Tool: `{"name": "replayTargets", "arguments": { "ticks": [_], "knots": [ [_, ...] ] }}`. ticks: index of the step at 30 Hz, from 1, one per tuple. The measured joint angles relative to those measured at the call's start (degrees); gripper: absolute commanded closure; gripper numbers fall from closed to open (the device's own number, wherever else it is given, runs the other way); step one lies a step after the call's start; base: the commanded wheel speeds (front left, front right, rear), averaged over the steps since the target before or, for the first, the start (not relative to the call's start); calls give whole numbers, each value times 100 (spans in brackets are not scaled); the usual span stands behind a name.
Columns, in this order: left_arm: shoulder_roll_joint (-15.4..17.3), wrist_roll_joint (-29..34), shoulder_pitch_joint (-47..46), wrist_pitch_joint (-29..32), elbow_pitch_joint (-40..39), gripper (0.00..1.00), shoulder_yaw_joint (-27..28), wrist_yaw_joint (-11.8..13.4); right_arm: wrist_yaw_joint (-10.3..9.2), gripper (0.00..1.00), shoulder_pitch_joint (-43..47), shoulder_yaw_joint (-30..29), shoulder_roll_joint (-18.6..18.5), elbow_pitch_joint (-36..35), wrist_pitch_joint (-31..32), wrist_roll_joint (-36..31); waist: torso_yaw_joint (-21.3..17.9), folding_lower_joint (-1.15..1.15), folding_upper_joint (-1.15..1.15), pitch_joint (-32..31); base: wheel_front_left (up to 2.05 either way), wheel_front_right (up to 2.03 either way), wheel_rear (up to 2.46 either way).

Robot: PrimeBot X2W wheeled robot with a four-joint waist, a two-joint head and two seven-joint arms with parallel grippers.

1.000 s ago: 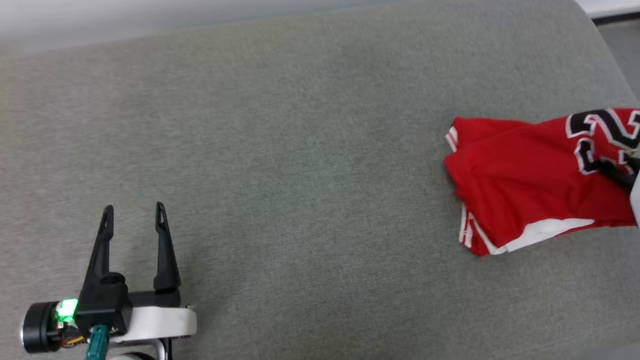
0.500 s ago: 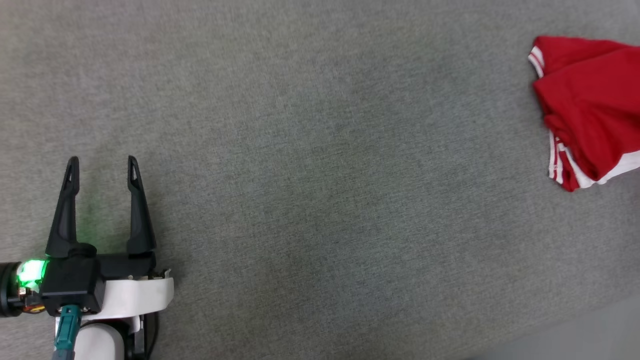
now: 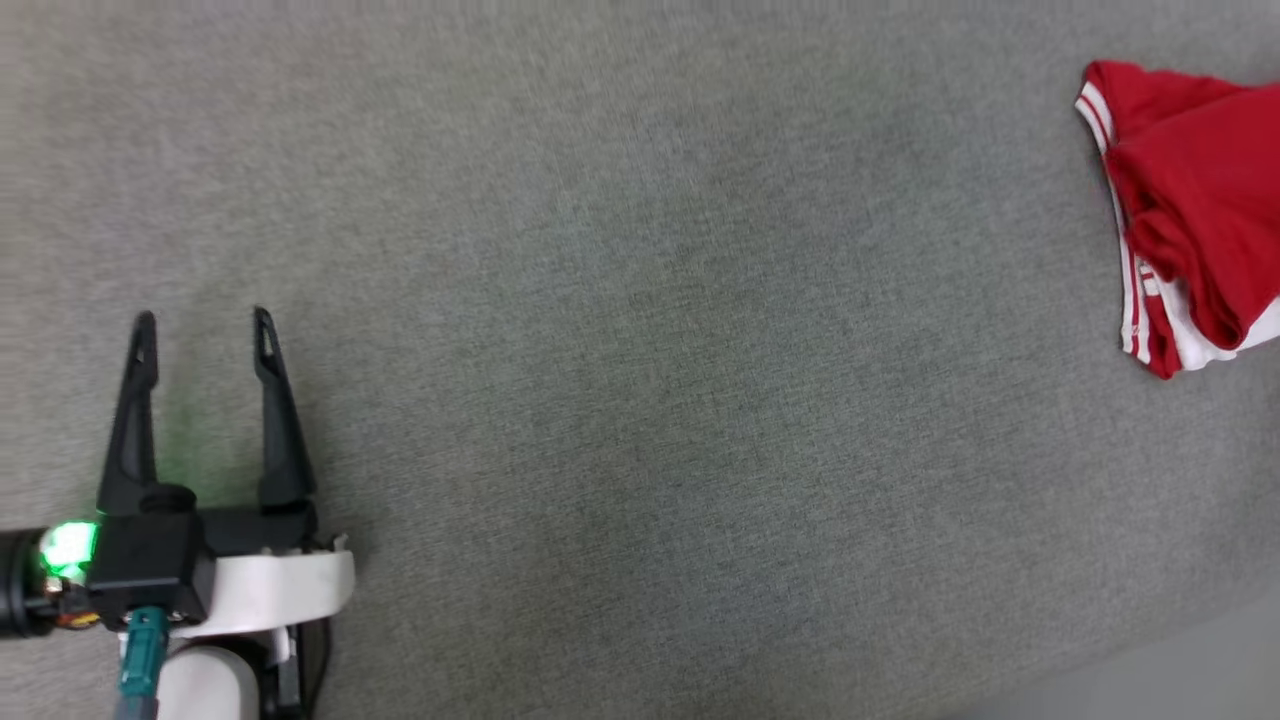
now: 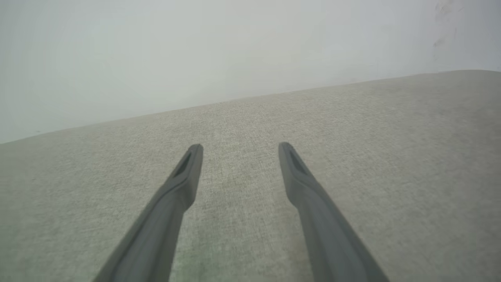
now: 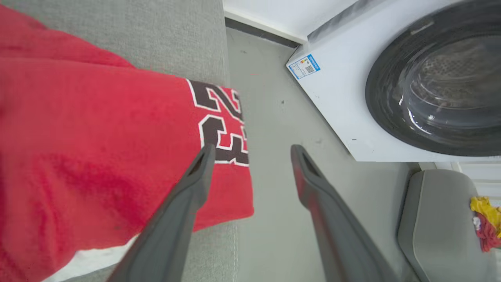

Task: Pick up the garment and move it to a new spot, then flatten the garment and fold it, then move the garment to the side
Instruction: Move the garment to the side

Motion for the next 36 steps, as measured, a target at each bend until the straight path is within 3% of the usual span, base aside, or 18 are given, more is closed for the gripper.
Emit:
{"name": "replayTargets", "arguments": {
  "ticks": [11, 13, 14, 21, 26, 36],
  "knots": [
    [-323, -93, 179, 0, 168, 0, -113, 103, 0, 0, 109, -749, 572, -965, -2019, -1352, 291, -1, 0, -820, 0, 0, 0],
    [-386, -113, 286, 0, 218, 0, -141, 124, 0, 0, 303, -966, 968, -1252, -2581, -1634, 445, -1, 0, -1052, 0, 0, 0],
    [-386, -113, 286, 0, 218, 0, -141, 124, 0, 0, 303, -966, 968, -1252, -2581, -1634, 445, -1, 0, -1052, 0, 0, 0],
    [-509, -170, 549, 1, 313, 0, -164, 147, -1, 0, 1129, -1454, 1905, -2187, -2984, -1628, 815, -1, 0, -1555, 0, 0, 0],
    [-560, -191, 734, 0, 343, 0, -175, 143, 0, 0, 2006, -1618, 2557, -3188, -2998, -1526, 1080, -1, 0, -1841, 0, 0, 0],
    [-626, -185, 970, 0, 539, 0, -288, 34, -1, 0, 3560, -1925, 3333, -3916, -2998, -1452, 1470, -1, 0, -2286, 0, 0, 0]
  ]
}}
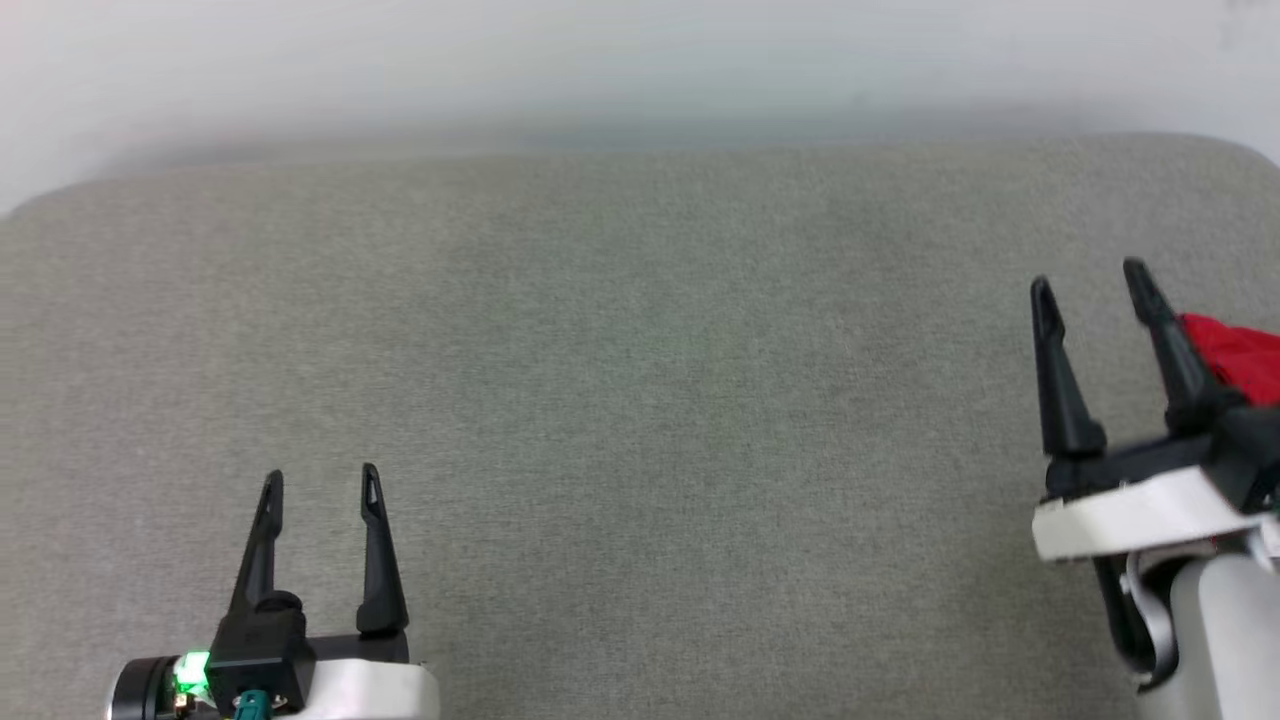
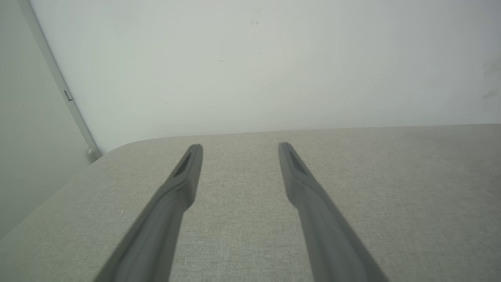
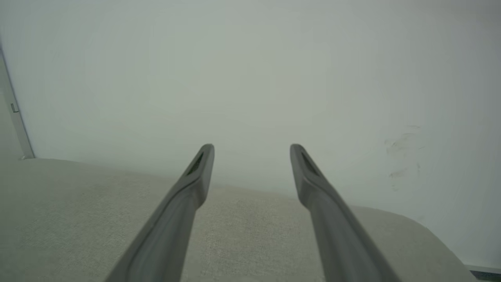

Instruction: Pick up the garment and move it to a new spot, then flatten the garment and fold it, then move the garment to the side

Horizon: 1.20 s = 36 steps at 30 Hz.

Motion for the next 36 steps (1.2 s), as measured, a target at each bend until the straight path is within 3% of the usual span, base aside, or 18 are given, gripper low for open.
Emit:
{"name": "replayTargets", "arguments": {
  "ticks": [18, 33, 34, 36],
  "knots": [
    [-53, -7, 367, 0, 346, 0, -135, -258, -1, 0, 2106, -422, 594, -765, -1, 186, 239, 0, 0, -619, 0, 0, 0],
    [-76, -2, 486, 0, 553, 0, -155, -348, -1, 0, 2627, -478, 648, -878, 0, 286, 299, 0, 0, -799, 0, 0, 0],
    [-77, -5, 485, 1, 583, 100, -164, -348, 0, 100, 2626, -474, 648, -845, 0, 285, 299, 0, 0, -799, 0, 0, 0],
    [-82, -10, 495, 8, 694, 100, -177, -348, 0, 100, 2633, -461, 648, -739, 5, 286, 299, 0, 0, -799, 0, 0, 0]
  ]
}}
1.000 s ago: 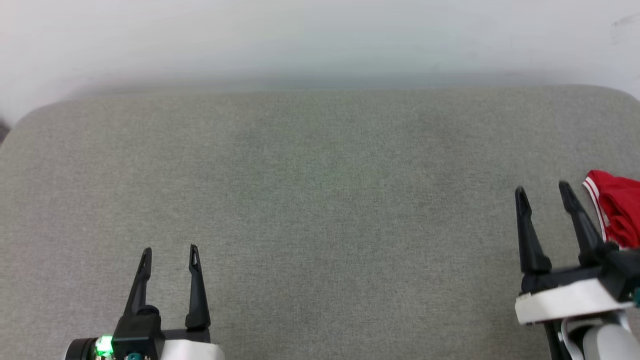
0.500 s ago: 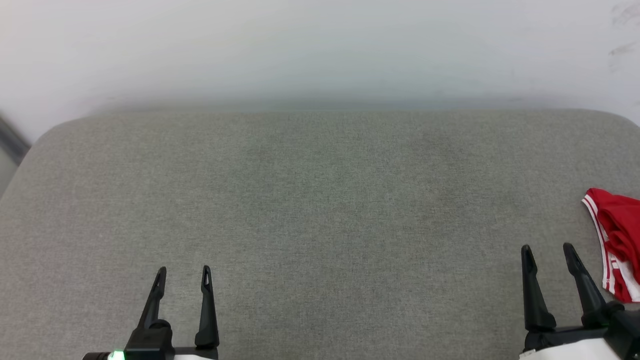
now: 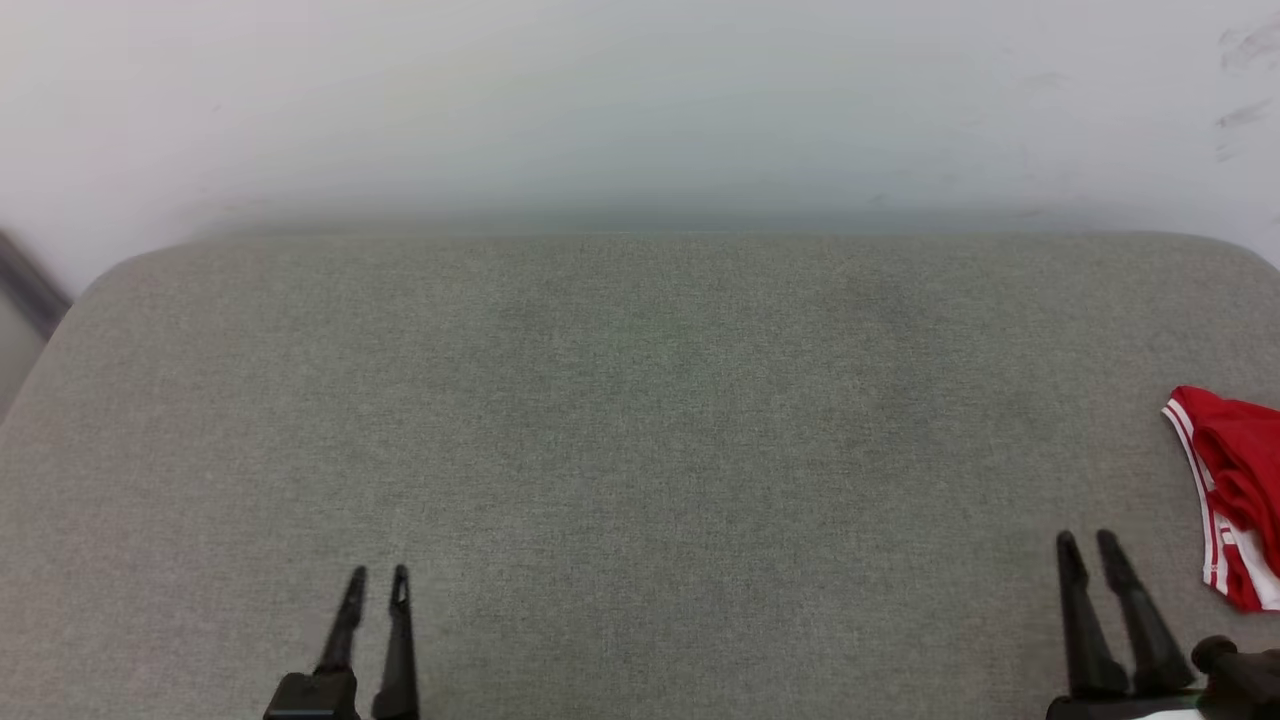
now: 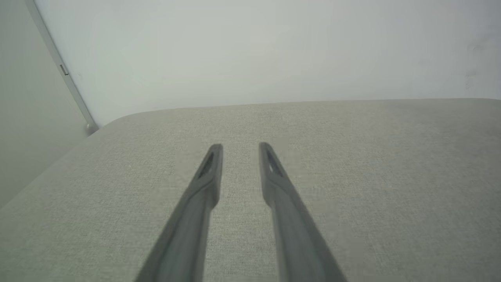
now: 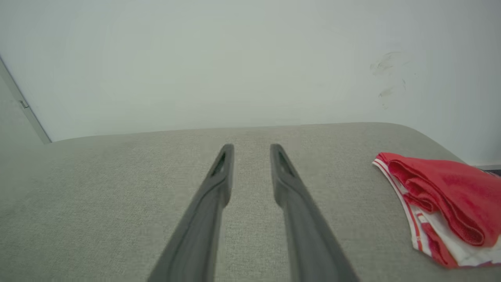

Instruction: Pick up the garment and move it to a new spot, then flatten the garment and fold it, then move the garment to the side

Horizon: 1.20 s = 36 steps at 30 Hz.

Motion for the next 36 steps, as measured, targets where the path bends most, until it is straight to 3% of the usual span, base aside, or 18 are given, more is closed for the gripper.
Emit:
{"name": "replayTargets", "arguments": {
  "ticks": [4, 36],
  "knots": [
    [-9, -78, 35, 37, 188, 100, -15, -2, 0, 100, 7, 22, 0, 196, 23, 65, -1, 0, 0, -1, 0, 0, 0],
    [98, -3645, -492, 687, 602, 100, 163, -433, -1, 100, -505, 93, -89, 683, 671, 3393, -9, 1, 0, -11, 0, 0, 0]
  ]
}}
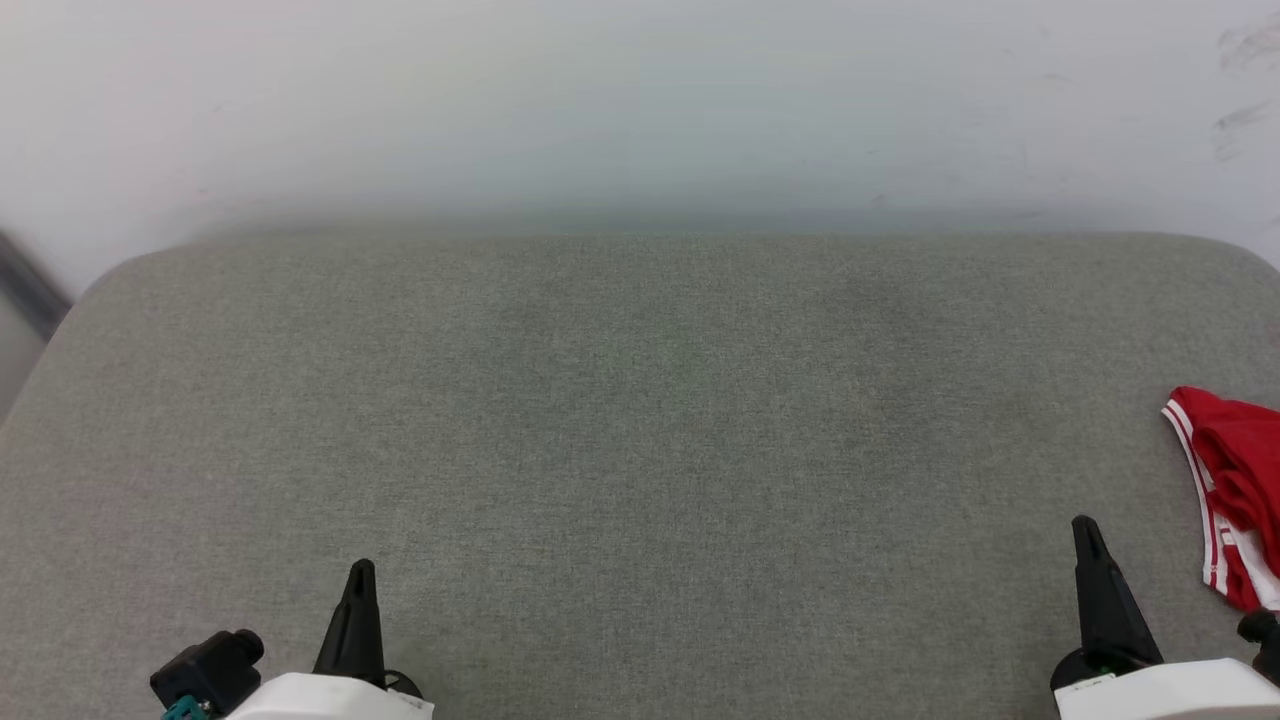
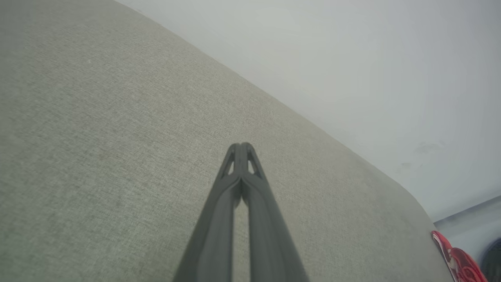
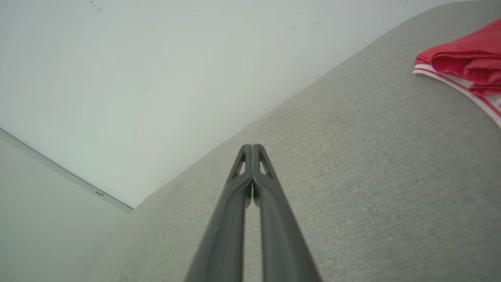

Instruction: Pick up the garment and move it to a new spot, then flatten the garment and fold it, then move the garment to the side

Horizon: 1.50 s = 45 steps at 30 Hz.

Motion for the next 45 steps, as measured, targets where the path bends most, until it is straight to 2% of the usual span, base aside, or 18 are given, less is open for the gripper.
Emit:
{"name": "replayTargets", "arguments": {
  "ticks": [10, 45],
  "knots": [
    [26, -865, -145, 188, 79, 100, 62, -103, 0, 100, -138, -2, -24, 123, 185, 814, -3, 0, 0, -3, 0, 0, 0],
    [36, -3208, -578, 711, 341, 100, 315, -398, -1, 100, -590, -60, -45, 457, 722, 2999, -12, 0, 0, -14, 0, 0, 0]
  ]
}}
